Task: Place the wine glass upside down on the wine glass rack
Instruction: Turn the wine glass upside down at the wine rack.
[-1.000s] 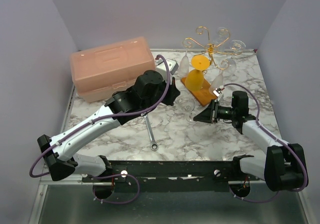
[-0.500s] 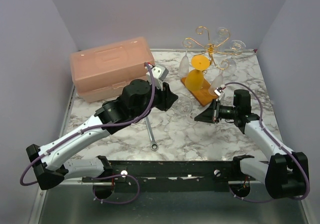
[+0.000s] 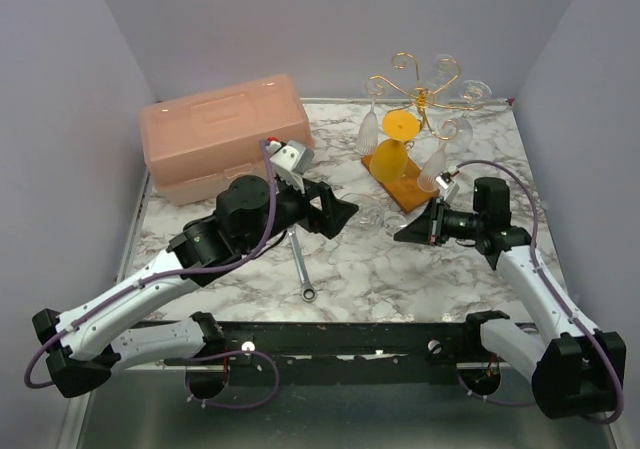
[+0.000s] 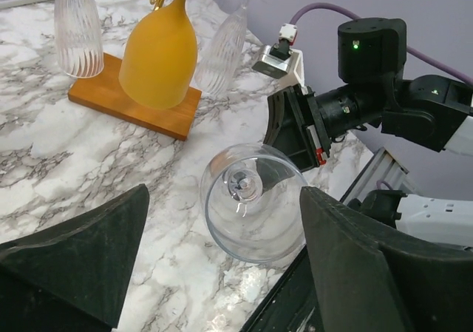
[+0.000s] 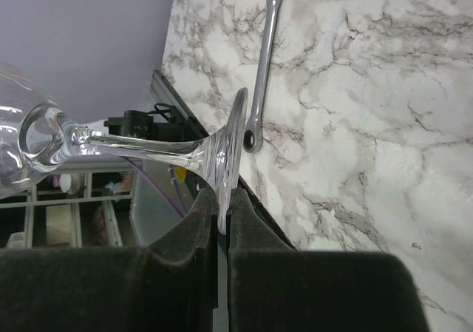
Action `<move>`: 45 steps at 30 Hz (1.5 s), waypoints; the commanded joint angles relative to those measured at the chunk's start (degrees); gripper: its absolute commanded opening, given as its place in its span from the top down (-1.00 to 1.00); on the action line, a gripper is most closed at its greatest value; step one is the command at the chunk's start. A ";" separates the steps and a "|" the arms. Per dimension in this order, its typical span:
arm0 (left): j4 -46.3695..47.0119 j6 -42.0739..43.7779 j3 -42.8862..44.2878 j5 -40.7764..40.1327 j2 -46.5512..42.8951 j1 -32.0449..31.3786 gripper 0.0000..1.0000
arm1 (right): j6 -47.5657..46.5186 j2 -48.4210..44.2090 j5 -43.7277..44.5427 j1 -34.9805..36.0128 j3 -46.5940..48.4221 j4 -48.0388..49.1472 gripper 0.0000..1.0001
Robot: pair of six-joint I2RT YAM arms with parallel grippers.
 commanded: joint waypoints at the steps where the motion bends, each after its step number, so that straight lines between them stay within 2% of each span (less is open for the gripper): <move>1: 0.86 0.49 -1.83 -0.79 -4.79 -0.20 -0.78 | -6.13 -2.65 2.84 0.02 3.89 -6.59 0.99; 5: -1.54 1.33 -3.41 -3.14 -8.59 0.00 -0.96 | -11.20 -4.03 5.88 0.00 6.27 -11.47 0.99; 9: -3.03 0.32 -5.41 -1.16 -12.24 2.26 -0.97 | -17.42 -5.51 7.81 0.02 9.91 -17.01 0.99; 19: 3.45 -12.18 -11.28 23.83 -15.12 18.36 -0.97 | -22.95 -6.31 6.86 0.02 19.00 -24.30 0.99; 24: 4.36 -14.46 -12.30 27.02 -16.36 22.63 -0.97 | -28.30 -4.26 5.03 0.03 25.47 -27.31 0.99; 28: 5.66 -16.74 -13.29 28.00 -17.72 25.52 -0.97 | -42.68 -2.57 10.80 0.11 33.46 -33.97 0.99; 33: 9.99 -24.01 -14.26 35.87 -13.95 28.85 -0.97 | -58.41 -1.96 16.65 0.10 39.24 -37.72 0.99; 37: 13.62 -29.34 -16.49 35.05 -12.77 29.27 -0.97 | -71.15 -1.76 17.83 0.10 43.37 -39.60 0.99; 40: 20.06 -35.13 -18.43 35.07 -11.59 29.27 -0.96 | -79.65 -0.76 18.32 0.11 46.67 -41.13 0.99; 45: 30.43 -47.13 -20.07 37.01 -7.58 26.72 -0.82 | -97.30 -1.85 16.64 0.11 47.87 -41.86 0.99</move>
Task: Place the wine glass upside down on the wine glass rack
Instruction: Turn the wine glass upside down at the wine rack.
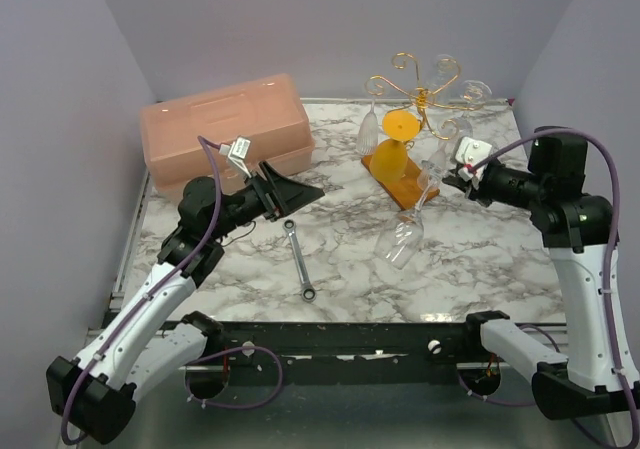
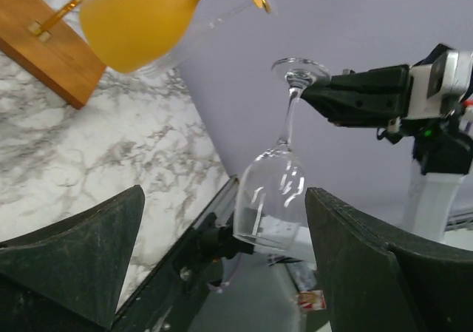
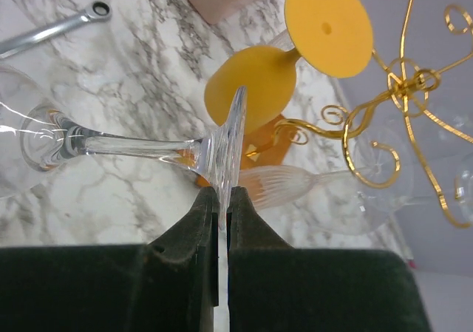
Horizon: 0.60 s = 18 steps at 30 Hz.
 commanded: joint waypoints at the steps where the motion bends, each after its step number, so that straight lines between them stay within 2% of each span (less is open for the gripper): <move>1: 12.93 -13.48 0.16 2.67 3.05 -3.03 -0.82 | -22.81 -1.99 -2.18 0.11 1.09 -1.69 0.99; 3: 13.39 -16.25 1.86 1.52 4.59 -5.79 -0.82 | -32.66 -3.96 -4.95 0.11 -0.72 -3.79 0.99; 5: 13.48 -19.23 3.65 0.06 6.10 -8.66 -0.82 | -38.10 -5.85 -7.77 0.11 -1.91 -4.32 0.99; 9: 12.02 -25.73 5.58 -4.10 9.02 -14.19 -0.80 | -42.18 -7.43 -10.29 0.05 -2.60 -2.47 0.99; 12: 9.43 -29.48 8.97 -5.23 12.40 -17.60 -0.74 | -47.33 -10.50 -9.96 0.11 -7.17 1.06 0.99; 18: -0.11 -30.66 18.68 -7.80 19.28 -23.14 -0.52 | -56.68 -16.01 -10.97 0.11 -15.76 7.90 0.99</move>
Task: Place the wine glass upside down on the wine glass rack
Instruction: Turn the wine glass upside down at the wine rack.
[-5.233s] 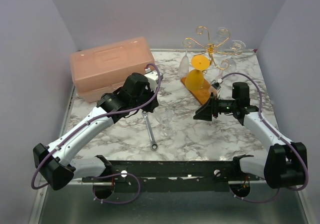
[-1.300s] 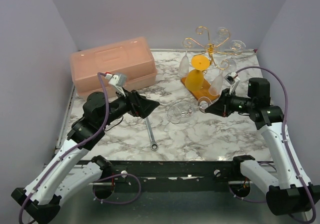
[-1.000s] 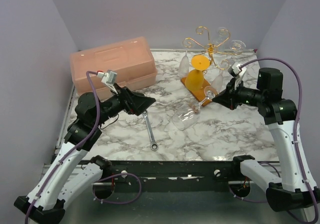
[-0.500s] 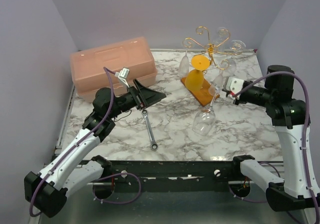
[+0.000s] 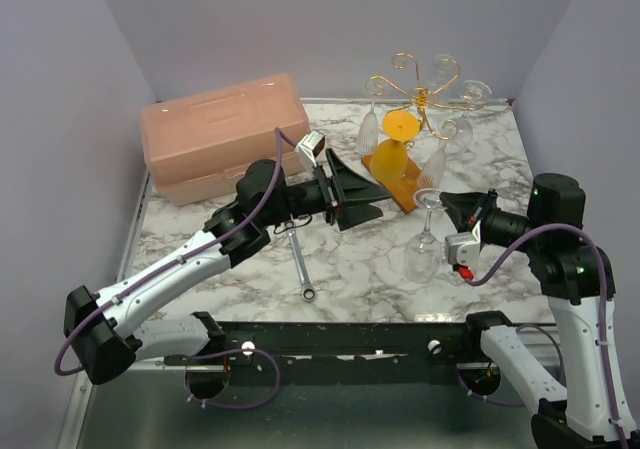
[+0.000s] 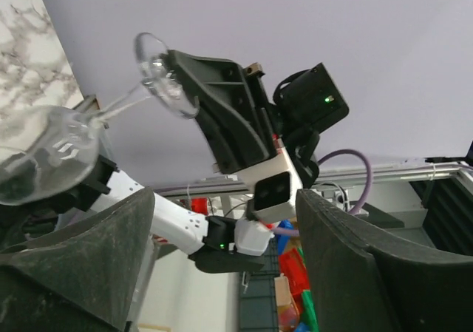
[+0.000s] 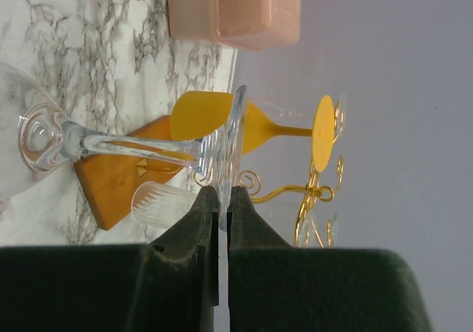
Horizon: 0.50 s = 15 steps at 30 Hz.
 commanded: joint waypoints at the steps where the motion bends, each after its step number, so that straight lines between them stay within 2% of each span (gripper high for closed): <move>1: -7.26 -4.03 6.31 -4.89 3.91 -3.47 -0.48 | -9.16 -2.83 -3.59 0.15 -4.06 9.00 0.99; 8: -5.83 -7.49 7.00 -3.63 9.28 -6.71 -0.28 | -12.89 -5.63 -5.43 0.11 -7.44 12.81 0.99; 15: -5.19 -8.18 8.61 -3.66 12.59 -7.45 -0.12 | -15.83 -7.62 -7.48 0.10 -9.50 12.23 0.99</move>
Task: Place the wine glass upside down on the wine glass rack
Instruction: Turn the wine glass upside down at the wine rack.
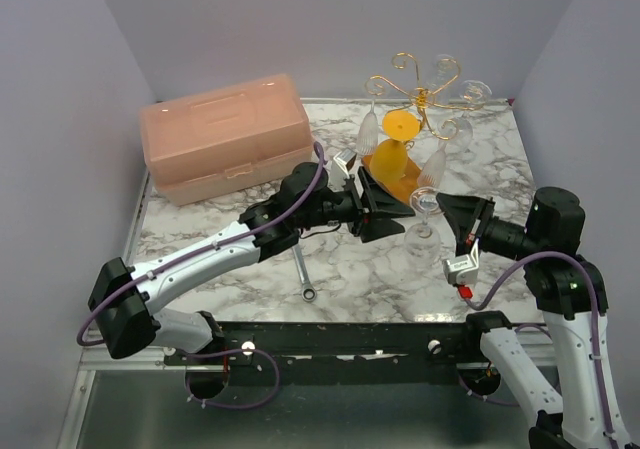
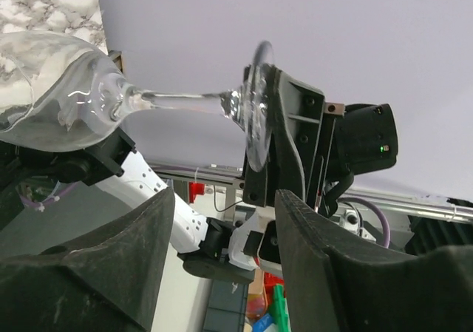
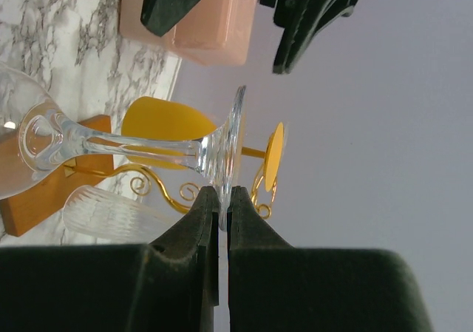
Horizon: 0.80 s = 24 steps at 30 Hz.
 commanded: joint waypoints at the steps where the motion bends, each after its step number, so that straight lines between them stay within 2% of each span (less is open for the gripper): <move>1: 0.41 -3.21 2.59 -0.84 1.42 -0.41 -0.10 | -3.22 -1.01 -4.32 0.11 -0.11 2.76 0.99; 12: 2.44 -3.41 4.36 -0.71 5.24 -0.67 0.15 | -4.68 -2.04 -6.43 0.10 -0.78 0.92 0.99; 18: 4.35 -3.58 4.79 -0.34 6.16 -0.67 0.43 | -5.42 -2.83 -7.01 0.10 -1.58 0.06 0.99; 21: 4.87 -3.40 4.61 -0.24 6.08 -0.61 0.49 | -6.08 -3.52 -7.58 0.10 -2.17 -0.48 0.99; 24: 6.85 -3.73 3.31 -0.52 5.57 -0.63 0.75 | -6.40 -4.08 -8.09 0.06 -2.57 -0.74 0.99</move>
